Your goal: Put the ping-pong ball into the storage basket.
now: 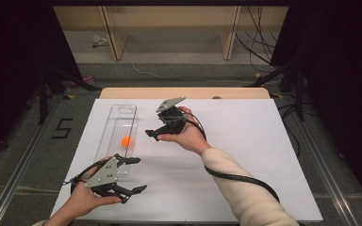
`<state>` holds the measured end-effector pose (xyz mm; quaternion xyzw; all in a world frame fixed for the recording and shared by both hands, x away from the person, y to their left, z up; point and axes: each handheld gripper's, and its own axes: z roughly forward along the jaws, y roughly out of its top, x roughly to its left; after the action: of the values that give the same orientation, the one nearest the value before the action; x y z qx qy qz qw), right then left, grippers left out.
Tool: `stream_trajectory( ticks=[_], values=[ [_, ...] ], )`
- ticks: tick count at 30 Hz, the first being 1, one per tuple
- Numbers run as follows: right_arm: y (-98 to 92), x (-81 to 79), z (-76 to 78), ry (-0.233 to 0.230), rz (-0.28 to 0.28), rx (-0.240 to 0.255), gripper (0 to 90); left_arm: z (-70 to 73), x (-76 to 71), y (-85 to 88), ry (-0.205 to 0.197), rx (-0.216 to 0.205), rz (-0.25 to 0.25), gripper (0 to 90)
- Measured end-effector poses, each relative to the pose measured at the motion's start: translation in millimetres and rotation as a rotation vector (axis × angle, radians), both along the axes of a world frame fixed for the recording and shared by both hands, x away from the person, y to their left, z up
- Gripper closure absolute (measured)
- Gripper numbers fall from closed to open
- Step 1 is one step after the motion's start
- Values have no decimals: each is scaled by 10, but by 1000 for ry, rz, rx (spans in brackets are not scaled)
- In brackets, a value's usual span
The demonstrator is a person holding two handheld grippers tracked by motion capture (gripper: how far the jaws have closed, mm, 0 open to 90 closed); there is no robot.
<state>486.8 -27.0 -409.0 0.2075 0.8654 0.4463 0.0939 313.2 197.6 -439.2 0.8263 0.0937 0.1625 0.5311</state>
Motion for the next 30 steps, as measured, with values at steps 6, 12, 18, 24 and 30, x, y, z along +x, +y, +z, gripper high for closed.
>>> stream_trajectory(
  ticks=[6,12,18,24,30],
  values=[
    [-264,-55,-21,3,-31,-1,164,-2,2,3,1,-1,3,169],
    [-470,-76,-42,12,-66,8,163,-3,4,4,1,1,4,168],
    [-573,-96,-55,16,-80,7,164,-4,5,6,2,0,6,168],
    [-601,-107,-55,16,-86,9,164,-5,4,6,2,-5,7,168],
    [-645,-119,-50,11,-87,10,164,-4,4,7,2,-4,6,167]
  ],
)
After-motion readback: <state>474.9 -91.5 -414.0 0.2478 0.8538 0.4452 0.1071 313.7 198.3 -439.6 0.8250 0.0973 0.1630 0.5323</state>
